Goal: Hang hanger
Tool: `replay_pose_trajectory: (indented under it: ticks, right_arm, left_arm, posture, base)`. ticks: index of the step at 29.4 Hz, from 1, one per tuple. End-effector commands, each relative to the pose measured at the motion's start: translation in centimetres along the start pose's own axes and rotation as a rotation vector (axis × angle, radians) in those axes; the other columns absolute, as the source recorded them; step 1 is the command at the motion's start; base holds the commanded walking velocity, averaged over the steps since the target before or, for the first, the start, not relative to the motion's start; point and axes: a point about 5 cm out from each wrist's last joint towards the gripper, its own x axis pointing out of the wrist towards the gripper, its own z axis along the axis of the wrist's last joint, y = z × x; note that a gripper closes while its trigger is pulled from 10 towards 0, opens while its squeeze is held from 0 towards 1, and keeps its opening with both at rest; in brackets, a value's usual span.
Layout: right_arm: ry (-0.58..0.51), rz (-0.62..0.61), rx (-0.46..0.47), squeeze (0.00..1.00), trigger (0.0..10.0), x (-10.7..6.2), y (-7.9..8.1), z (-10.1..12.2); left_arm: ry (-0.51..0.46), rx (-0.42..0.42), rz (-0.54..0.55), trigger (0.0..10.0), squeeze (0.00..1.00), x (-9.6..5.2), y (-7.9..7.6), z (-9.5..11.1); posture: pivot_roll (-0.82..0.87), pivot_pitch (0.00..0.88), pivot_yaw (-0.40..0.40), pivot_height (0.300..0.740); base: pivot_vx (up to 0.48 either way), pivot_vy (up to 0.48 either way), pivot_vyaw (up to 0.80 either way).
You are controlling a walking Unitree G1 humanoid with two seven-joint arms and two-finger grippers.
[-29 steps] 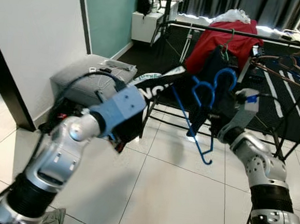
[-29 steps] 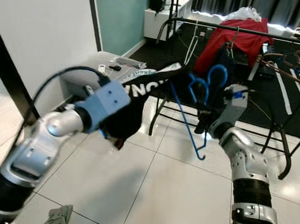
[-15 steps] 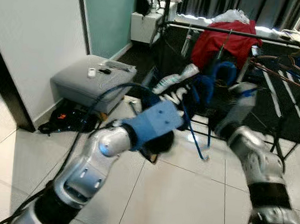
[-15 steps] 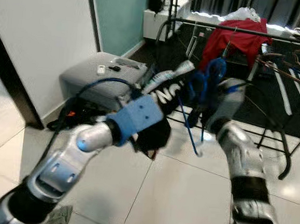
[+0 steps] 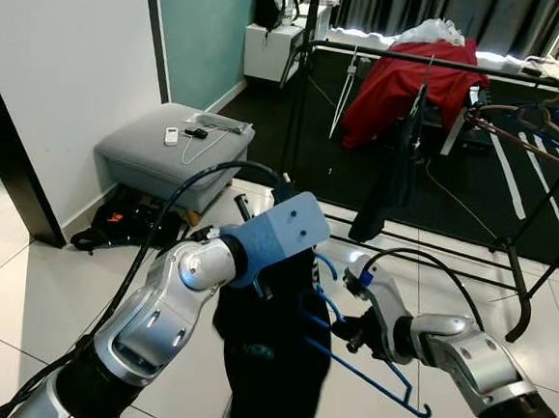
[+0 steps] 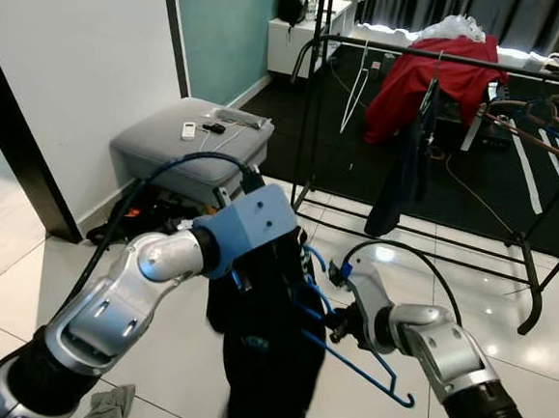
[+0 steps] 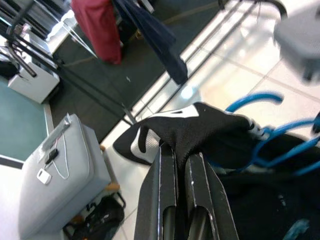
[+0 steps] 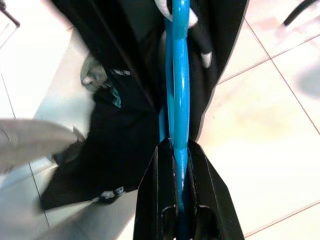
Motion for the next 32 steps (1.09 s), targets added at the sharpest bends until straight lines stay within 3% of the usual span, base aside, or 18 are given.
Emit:
replay_pose_trajectory:
  ticks: [1,8,9,12,13,15,18,19,20,24,25,27,30,32]
  right_arm:
    - [0.013,-0.004,-0.013,0.00,10.0,-0.3,0.0,0.0]
    - [0.088,-0.036,-0.025,0.00,10.0,-1.7,-0.9,-1.1]
    - [0.119,0.065,-0.126,0.00,10.0,-2.5,0.3,-1.4]
    - [0.128,0.121,-0.173,0.00,10.0,-2.7,1.0,-1.4]
    - [0.133,0.205,-0.212,0.00,10.0,-3.1,1.9,-1.5]
    - [0.133,0.205,-0.212,0.00,10.0,-3.1,1.9,-1.5]
    - [0.114,0.399,-0.300,0.00,10.0,-3.8,4.2,-1.1]
    - [0.114,0.399,-0.300,0.00,10.0,-3.8,4.2,-1.1]
    - [0.062,0.598,-0.387,0.00,10.0,-4.8,6.0,0.2]
    - [0.048,0.648,-0.413,0.00,10.0,-5.1,6.4,0.7]
    - [0.001,0.680,-0.413,0.00,10.0,-5.3,6.7,1.5]
    - [-0.193,0.746,-0.353,0.00,10.0,-6.5,7.1,3.8]
    - [-0.266,0.777,-0.330,0.00,10.0,-7.2,7.3,4.6]
    - [-0.435,0.820,-0.264,0.00,10.0,-8.7,7.4,5.8]
  left_arm:
    - [0.033,0.014,-0.009,10.0,0.00,0.0,-0.1,-0.5]
    - [0.096,0.052,-0.024,10.0,0.00,-0.2,0.0,-1.8]
    - [0.116,0.075,-0.009,10.0,0.00,-0.4,0.6,-2.5]
    - [0.120,0.084,-0.001,10.0,0.00,-0.5,0.9,-2.6]
    - [0.117,0.095,0.008,10.0,0.00,-0.5,1.2,-2.7]
    - [0.117,0.095,0.008,10.0,0.00,-0.5,1.2,-2.7]
    - [0.102,0.134,0.027,10.0,0.00,-0.4,2.2,-2.7]
    - [0.102,0.134,0.027,10.0,0.00,-0.4,2.2,-2.7]
    - [0.076,0.201,0.038,10.0,0.00,-0.1,3.6,-2.1]
    - [0.068,0.223,0.039,10.0,0.00,0.0,4.1,-1.9]
    - [0.061,0.240,0.042,10.0,0.00,0.1,4.5,-1.6]
    - [0.060,0.249,0.045,10.0,0.00,0.0,5.1,-1.6]
    - [0.061,0.252,0.047,10.0,0.00,-0.1,5.3,-1.6]
    - [0.076,0.255,0.058,10.0,0.00,-0.5,5.8,-2.1]
  posture:
    - [0.01,0.000,-0.020,0.740]
    - [0.01,0.000,-0.015,0.740]
    - [0.00,0.000,-0.016,0.740]
    - [0.00,0.000,-0.016,0.740]
    - [0.00,0.000,-0.016,0.740]
    - [0.00,0.000,-0.016,0.740]
    - [0.00,0.000,-0.017,0.740]
    - [0.00,0.000,-0.017,0.740]
    - [-0.01,0.000,-0.018,0.740]
    - [-0.01,0.000,-0.018,0.740]
    - [-0.01,0.000,-0.019,0.740]
    - [0.00,0.000,-0.020,0.740]
    - [0.00,0.000,-0.018,0.740]
    - [-0.01,0.000,-0.013,0.740]
  base:
    - [0.000,0.000,0.00]
    - [0.000,0.000,0.00]
    - [0.000,0.000,0.00]
    - [0.000,0.000,0.00]
    - [0.000,0.000,0.00]
    - [0.000,0.000,0.00]
    - [0.000,0.000,0.00]
    - [0.000,0.000,0.00]
    - [0.000,0.000,0.00]
    - [0.000,0.000,0.00]
    - [0.000,0.000,0.00]
    - [0.000,0.000,0.00]
    - [0.000,0.000,0.00]
    - [0.000,0.000,0.00]
